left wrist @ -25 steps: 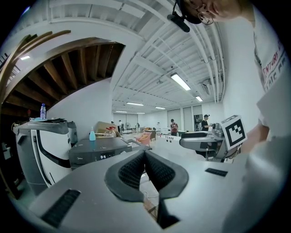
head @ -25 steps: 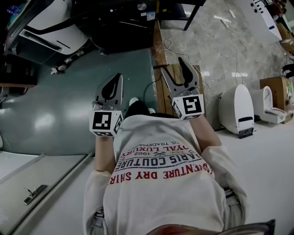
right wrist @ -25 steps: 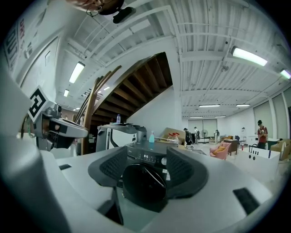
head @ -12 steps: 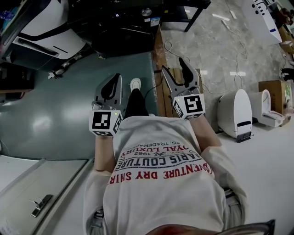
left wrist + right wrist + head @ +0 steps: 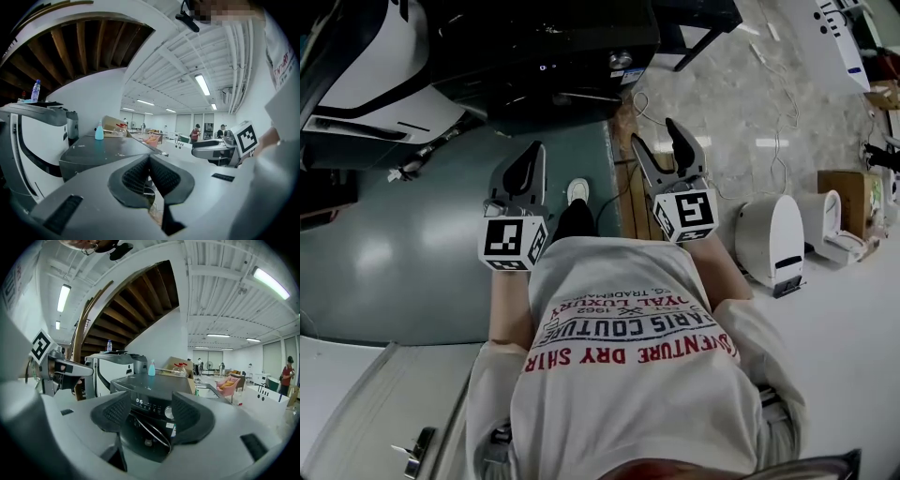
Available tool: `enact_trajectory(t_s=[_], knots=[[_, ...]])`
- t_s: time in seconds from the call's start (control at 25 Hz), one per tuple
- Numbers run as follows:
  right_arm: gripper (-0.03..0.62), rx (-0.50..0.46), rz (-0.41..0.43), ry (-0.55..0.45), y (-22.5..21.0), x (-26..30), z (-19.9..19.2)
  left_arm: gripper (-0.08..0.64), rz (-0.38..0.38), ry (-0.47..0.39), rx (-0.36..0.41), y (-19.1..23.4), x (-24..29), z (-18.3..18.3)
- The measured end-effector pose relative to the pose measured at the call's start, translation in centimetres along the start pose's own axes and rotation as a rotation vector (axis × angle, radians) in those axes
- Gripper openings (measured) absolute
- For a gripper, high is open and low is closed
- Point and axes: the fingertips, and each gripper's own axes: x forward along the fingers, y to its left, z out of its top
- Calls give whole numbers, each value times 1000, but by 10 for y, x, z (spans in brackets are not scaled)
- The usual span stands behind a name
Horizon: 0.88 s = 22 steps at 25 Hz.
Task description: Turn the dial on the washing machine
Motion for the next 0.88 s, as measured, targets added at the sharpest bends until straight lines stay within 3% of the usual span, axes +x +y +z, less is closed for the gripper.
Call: enact_trajectory(t_s=[0.44,0.88], knots=[[267,-15,-59,95,-24,113,-8,16,-56,48,12,78,88,7],[267,-81,-97,253,-61,174,-75,16,-40,138,5,89,128,-34]])
